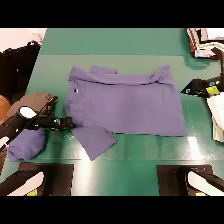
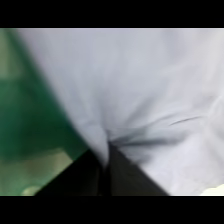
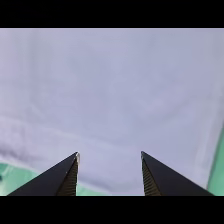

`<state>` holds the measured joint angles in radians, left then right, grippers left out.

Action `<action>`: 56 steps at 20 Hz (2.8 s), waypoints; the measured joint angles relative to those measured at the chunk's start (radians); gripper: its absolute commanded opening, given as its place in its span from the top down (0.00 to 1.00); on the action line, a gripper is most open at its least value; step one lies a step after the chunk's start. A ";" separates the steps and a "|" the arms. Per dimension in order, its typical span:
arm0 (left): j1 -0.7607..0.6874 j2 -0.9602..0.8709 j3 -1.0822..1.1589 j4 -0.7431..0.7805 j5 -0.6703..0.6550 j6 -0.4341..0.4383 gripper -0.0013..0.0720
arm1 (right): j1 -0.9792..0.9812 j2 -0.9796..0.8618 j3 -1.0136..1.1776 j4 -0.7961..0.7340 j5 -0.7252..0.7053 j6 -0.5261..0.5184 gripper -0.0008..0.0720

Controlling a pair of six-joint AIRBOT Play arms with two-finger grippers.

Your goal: Fold the shirts.

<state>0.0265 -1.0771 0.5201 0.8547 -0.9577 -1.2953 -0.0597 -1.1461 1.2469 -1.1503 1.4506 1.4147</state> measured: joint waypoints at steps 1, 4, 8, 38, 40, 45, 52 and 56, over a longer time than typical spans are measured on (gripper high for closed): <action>-0.008 0.001 0.013 -0.002 0.000 0.000 0.95 | -0.023 0.002 -0.001 0.000 0.024 0.000 0.36; -0.018 0.002 0.069 -0.011 -0.022 -0.003 0.95 | -0.114 0.005 -0.003 -0.013 0.088 0.000 0.37; -0.023 0.002 0.138 -0.017 -0.055 -0.004 0.95 | -0.254 0.028 -0.101 -0.056 0.113 0.001 0.37; -0.025 0.156 0.335 0.108 -0.087 -0.062 0.95 | -0.257 0.147 -0.502 0.135 -0.181 -0.136 0.97; -0.025 0.220 0.462 0.159 -0.126 -0.077 0.95 | -0.207 0.203 -0.354 0.137 -0.176 -0.135 0.97; -0.025 0.303 0.920 0.211 -0.187 -0.091 0.95 | -0.151 0.302 0.096 0.134 -0.199 -0.119 0.97; -0.025 0.323 1.516 0.222 -0.099 -0.114 0.95 | -0.138 0.332 0.714 -0.013 -0.171 -0.056 0.97; -0.025 0.296 1.565 0.227 -0.106 -0.136 0.95 | -0.137 0.253 0.856 -0.074 -0.064 -0.024 0.97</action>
<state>0.0013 -0.7815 2.0850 1.0817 -1.0637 -1.4311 -0.1970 -0.8932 2.1033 -1.2240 1.3869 1.3903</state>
